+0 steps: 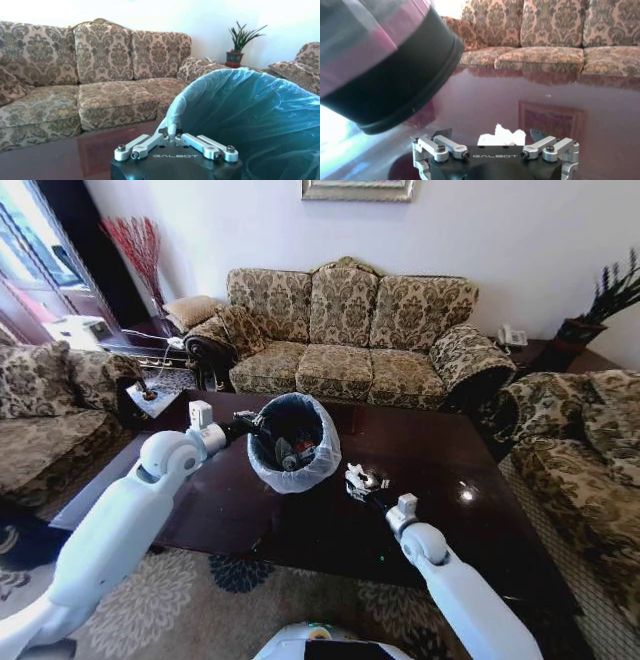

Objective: Move to the front of the table and place the trash on the table into the trash bin.

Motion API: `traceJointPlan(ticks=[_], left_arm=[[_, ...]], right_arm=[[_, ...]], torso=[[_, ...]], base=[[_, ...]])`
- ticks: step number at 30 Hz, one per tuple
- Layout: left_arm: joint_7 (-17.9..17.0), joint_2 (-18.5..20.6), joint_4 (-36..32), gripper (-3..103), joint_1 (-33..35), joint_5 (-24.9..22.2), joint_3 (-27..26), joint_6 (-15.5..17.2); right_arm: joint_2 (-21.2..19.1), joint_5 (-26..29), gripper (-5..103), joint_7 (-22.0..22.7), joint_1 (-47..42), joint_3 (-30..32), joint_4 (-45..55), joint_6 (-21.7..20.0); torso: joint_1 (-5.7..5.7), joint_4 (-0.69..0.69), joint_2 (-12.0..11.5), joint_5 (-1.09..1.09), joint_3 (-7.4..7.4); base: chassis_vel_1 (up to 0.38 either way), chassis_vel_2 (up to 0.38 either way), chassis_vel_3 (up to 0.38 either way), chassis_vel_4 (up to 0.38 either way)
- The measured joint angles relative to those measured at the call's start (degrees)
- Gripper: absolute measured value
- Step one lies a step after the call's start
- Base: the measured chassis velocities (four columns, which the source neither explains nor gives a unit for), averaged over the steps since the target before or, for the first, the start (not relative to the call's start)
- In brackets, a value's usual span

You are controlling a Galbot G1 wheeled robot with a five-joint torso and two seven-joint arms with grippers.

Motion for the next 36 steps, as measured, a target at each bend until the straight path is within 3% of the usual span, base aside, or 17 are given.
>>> traceJointPlan(ticks=[3, 6, 13, 18, 22, 26, 29, 32, 36], left_arm=[[0.0, -0.1, 0.0, 0, -0.2, 0.0, 0.3, 0.0], [0.0, -0.1, 0.0, 0, -0.8, 0.0, 0.8, 0.0], [0.1, 0.3, -0.2, 0, -1.3, -0.1, 1.0, 0.0], [0.3, 0.5, -0.4, 0, -1.3, -0.1, 0.8, 0.0], [1.0, 0.6, -0.8, 0, -0.5, -0.2, 0.0, -0.1], [1.2, 0.8, -1.0, 0, 0.1, -0.2, -0.5, -0.1], [1.5, 1.1, -1.2, 0, 0.5, -0.2, -0.9, -0.2], [1.5, 1.2, -1.3, 0, 0.7, -0.2, -1.2, -0.2], [1.5, 1.2, -1.5, 0, 0.9, -0.3, -1.4, -0.3]], right_arm=[[-0.2, 0.4, 101, -0.1, 0.8, -0.9, -1.4, -0.2], [-0.4, 1.3, 94, -0.2, 1.6, -1.9, -2.7, -0.6], [-0.3, 1.3, 64, -0.7, 3.9, -3.4, -5.6, -0.5], [-0.3, 1.3, 53, -0.7, 4.5, -4.0, -6.4, -0.5], [0.3, 1.0, 30, -0.6, 5.1, -4.9, -7.5, -0.5], [0.5, 0.8, 25, -0.6, 5.5, -5.2, -8.0, -0.5], [0.9, 0.5, 10, -0.5, 5.9, -5.5, -8.6, -0.4], [0.9, 0.4, 2, -0.2, 6.0, -5.5, -8.5, -0.3], [0.8, 0.3, 0, 0.0, 5.9, -5.3, -8.5, 0.1]], torso=[[0.00, 0.00, 0.0, 0.01, 0.00], [0.00, -0.01, 0.0, 0.01, 0.00], [0.00, 0.00, 0.0, 0.01, 0.00], [0.00, -0.01, 0.0, 0.01, 0.00], [0.00, -0.01, 0.0, 0.02, 0.00], [0.00, 0.00, 0.0, 0.01, 0.00], [0.00, 0.00, 0.0, 0.02, 0.00], [0.00, 0.00, 0.0, 0.02, 0.00], [0.00, 0.00, 0.0, 0.02, 0.00]], base=[[0.000, 0.000, 0.000, 0.000], [0.000, 0.000, 0.000, 0.000], [0.000, 0.000, 0.000, 0.000], [0.000, 0.000, 0.000, 0.000], [0.000, 0.000, 0.000, 0.000], [0.000, 0.000, 0.000, 0.000], [0.000, 0.000, 0.000, 0.000], [0.000, 0.000, 0.000, 0.000], [0.000, 0.000, 0.000, 0.000]])
